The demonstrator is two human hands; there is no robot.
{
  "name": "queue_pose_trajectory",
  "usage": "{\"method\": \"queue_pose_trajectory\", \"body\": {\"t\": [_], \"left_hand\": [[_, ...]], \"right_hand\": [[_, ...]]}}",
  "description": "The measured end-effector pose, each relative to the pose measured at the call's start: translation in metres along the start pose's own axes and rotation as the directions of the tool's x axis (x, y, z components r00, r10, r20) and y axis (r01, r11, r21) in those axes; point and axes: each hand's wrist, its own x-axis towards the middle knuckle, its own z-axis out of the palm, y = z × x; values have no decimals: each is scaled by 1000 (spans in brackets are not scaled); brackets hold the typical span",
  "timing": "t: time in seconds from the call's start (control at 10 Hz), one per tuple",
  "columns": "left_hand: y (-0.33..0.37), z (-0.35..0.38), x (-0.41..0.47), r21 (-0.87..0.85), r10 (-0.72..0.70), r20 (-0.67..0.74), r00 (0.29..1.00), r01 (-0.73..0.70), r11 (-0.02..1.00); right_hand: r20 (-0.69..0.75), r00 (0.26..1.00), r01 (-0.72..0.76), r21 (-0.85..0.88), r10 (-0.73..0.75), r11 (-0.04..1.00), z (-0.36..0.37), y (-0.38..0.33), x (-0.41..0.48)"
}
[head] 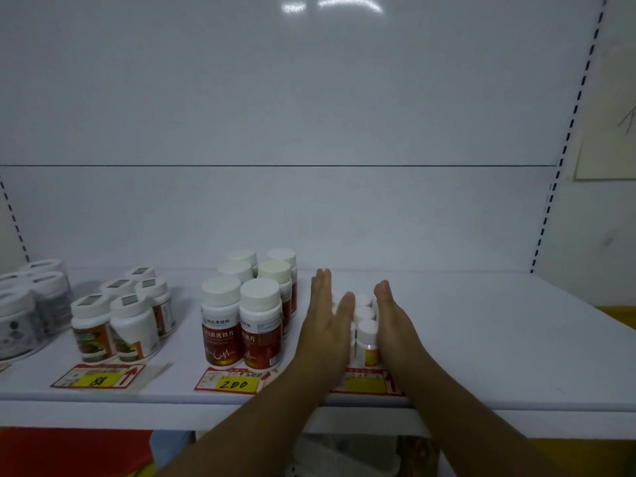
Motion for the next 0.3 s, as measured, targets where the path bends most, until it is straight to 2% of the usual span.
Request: {"method": "queue_pose_trajectory", "body": {"t": [0.1,0.2,0.3], "left_hand": [[12,1,-17,39,232,61,971,-235,971],[40,-26,-22,116,419,204,885,-446,887],[69,-81,1,292,507,307,806,-586,755]], "right_hand": [[-23,996,88,-40,-89,995,-3,-2,-10],[-95,968,216,-156,-232,964,-2,-6,-19],[-172,893,365,-261,-415,894,-3,-42,-46]]}}
